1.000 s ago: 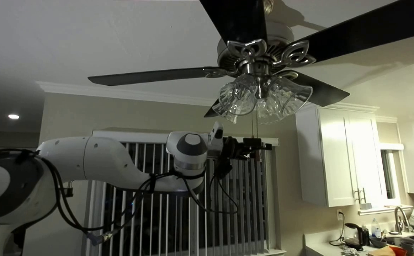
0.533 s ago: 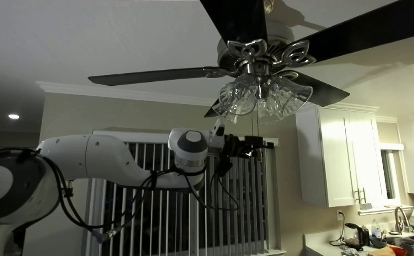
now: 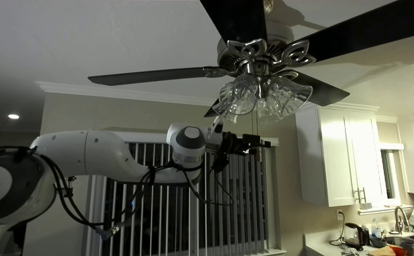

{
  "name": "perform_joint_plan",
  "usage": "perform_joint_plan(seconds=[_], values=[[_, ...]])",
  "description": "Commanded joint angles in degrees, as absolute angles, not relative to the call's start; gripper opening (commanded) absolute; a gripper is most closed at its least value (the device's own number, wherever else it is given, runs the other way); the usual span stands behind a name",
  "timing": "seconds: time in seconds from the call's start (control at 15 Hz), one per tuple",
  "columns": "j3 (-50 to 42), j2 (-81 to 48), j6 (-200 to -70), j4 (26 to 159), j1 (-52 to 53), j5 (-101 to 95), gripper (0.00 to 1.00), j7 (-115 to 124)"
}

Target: Turn on the light on the ceiling fan

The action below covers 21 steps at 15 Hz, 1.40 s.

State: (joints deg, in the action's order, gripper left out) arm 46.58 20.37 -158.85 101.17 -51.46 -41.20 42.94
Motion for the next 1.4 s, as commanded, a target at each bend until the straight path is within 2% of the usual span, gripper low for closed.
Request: perform_joint_plan(seconds=[0.0,0.33,0.67,0.93,1.2,1.27,1.33], values=[[45.34,19.31,-158.27,99.98,-50.00,-41.02,0.70,40.94],[45.09,19.08,-157.34,100.04,-49.47,-40.91,0.35,40.53],[39.43,16.84,-154.09,99.36,-41.40,-45.47,0.03,42.11],[39.94,17.28,-154.31,99.51,-42.05,-43.85,0.01,40.59],[40.05,16.72,-153.93,99.48,-41.88,-43.58,0.04,40.10],[36.35,14.91,-151.94,99.14,-36.29,-46.85,0.04,41.35],[35.48,14.65,-151.33,99.52,-34.96,-46.87,0.04,41.09]])
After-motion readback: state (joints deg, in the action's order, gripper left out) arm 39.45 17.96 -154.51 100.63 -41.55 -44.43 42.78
